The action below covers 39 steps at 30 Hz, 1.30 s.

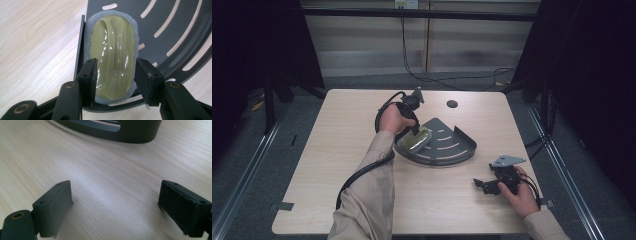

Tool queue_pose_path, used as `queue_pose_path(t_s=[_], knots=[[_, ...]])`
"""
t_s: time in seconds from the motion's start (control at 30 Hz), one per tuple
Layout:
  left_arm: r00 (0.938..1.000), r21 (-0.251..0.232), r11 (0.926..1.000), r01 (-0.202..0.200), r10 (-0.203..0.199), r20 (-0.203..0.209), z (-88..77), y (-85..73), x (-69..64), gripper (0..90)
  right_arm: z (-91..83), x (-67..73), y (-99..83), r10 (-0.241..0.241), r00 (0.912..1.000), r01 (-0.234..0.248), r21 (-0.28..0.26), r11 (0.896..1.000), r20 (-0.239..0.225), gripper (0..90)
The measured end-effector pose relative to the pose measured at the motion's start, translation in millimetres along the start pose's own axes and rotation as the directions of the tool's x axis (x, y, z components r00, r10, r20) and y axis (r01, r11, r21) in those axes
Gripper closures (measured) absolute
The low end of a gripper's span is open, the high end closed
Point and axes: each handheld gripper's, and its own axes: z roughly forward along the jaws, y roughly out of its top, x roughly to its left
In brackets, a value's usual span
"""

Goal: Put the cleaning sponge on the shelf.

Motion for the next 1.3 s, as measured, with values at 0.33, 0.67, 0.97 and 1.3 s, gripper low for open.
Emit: queue_pose_path(t_s=[0.33,0.67,0.97,1.3], knots=[[0.999,-0.023,0.999,0.037,-0.038,-0.023,-7.8,-4.3,0.5,33.2,0.1,0.0,0.0,0.0,1.0,0.0,0.0,1.0,0.0,11.0],[0.998,-0.05,0.997,0.059,-0.06,-0.021,-17.0,-16.0,4.1,24.7,0.1,0.0,0.0,0.0,1.0,0.0,0.0,1.0,0.0,11.1],[0.9976,-0.069,0.9956,0.064,-0.066,-0.022,-27.4,-28.8,5.5,21.9,0.0,0.1,0.0,0.001,1.0,-0.001,0.001,1.0,0.0,11.1],[0.9976,-0.08,0.9944,0.069,-0.069,-0.005,-32.4,-46.7,9.1,18.3,0.0,0.2,0.0,0.003,1.0,-0.003,0.001,1.0,0.0,11.1]])
